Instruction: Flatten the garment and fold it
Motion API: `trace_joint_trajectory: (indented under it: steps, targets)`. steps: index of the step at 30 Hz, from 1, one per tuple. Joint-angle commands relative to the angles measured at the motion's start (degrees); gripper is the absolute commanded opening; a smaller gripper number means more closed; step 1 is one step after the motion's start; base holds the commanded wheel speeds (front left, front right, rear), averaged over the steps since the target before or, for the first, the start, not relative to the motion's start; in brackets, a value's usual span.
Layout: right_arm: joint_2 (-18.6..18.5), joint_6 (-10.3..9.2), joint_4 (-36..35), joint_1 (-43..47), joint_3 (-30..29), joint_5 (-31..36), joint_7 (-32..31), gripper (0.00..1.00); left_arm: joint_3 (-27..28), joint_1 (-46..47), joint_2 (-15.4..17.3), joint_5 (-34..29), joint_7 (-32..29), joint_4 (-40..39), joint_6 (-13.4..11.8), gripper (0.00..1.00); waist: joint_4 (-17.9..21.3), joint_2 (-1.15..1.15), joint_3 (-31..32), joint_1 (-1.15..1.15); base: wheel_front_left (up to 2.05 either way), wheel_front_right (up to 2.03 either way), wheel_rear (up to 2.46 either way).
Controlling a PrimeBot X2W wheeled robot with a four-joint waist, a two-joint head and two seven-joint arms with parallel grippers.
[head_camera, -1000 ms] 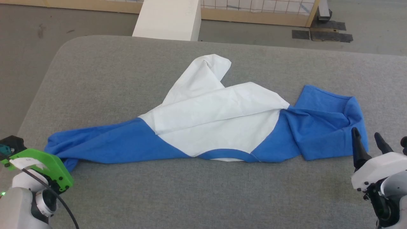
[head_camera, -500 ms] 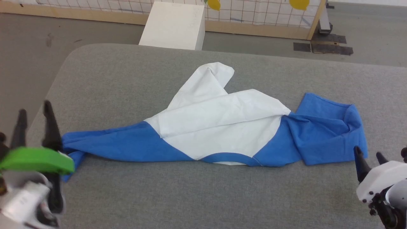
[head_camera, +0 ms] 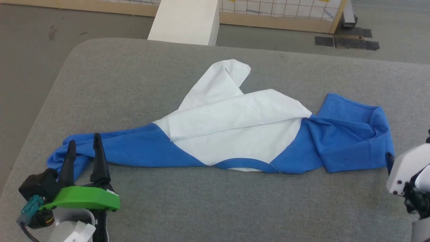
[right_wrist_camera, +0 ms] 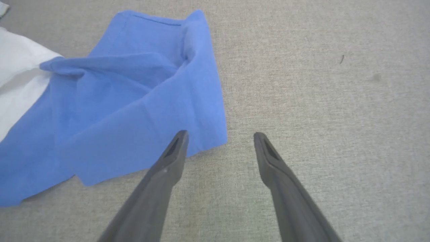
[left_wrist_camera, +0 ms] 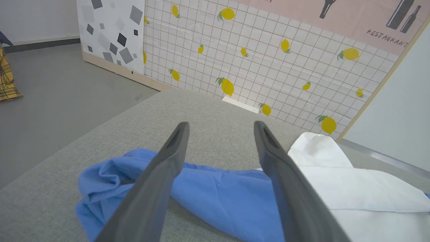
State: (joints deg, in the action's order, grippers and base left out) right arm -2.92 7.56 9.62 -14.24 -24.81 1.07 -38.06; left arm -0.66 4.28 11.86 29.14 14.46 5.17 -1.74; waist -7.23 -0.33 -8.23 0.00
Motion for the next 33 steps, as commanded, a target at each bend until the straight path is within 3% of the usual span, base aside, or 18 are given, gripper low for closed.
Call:
trace_joint_trajectory:
  steps: [1,7,15,16,17,18,27,33]
  targets:
    - [0.0,-0.08,0.8,-2.0,-0.7,1.4,-0.6,1.0,0.0,0.8,-0.4,-1.2,0.4,0.2,0.5,1.0,-0.8,0.33,-1.2,0.0,0.0,0.0,0.0]
    - [-1.8,-0.08,6.3,-5.0,-0.8,5.4,-2.6,1.0,-0.3,2.3,-1.3,-1.7,0.5,0.7,1.3,1.0,-2.3,0.33,-4.0,0.0,0.0,0.0,0.0]
    - [-2.5,-0.08,11.5,-6.8,1.0,5.0,0.5,1.0,0.3,3.4,-2.0,-2.1,0.5,1.4,2.1,1.0,-2.7,0.33,-6.5,0.0,0.0,0.0,0.0]
    - [-2.7,-0.08,11.9,-7.0,1.1,4.5,0.6,0.38,0.5,3.5,-2.0,-2.2,0.5,1.4,2.2,1.0,-2.6,0.33,-6.5,0.0,0.0,0.0,0.0]
    - [-3.0,-0.08,12.0,-7.3,1.3,4.0,0.8,0.07,0.5,3.5,-2.1,-2.3,0.5,1.5,2.3,1.0,-2.5,0.33,-6.5,0.0,0.0,0.0,0.0]
    - [-3.7,-0.08,11.9,-7.5,1.8,3.4,1.0,0.0,0.6,3.5,-2.3,-2.4,0.5,1.7,2.3,1.0,-2.4,0.33,-6.4,0.0,0.0,0.0,0.0]
    - [-12.6,-0.08,6.9,-7.0,-4.4,1.6,-0.6,0.0,0.3,3.8,-2.6,-2.6,0.5,2.7,2.9,1.0,-1.7,0.33,-4.5,0.0,0.0,0.0,0.0]
    - [-13.7,-0.08,6.3,-6.5,-10.1,4.6,-1.5,0.0,-0.1,4.1,-2.5,-2.3,0.4,3.1,3.3,1.0,-1.8,0.33,-5.0,0.0,0.0,0.0,0.0]
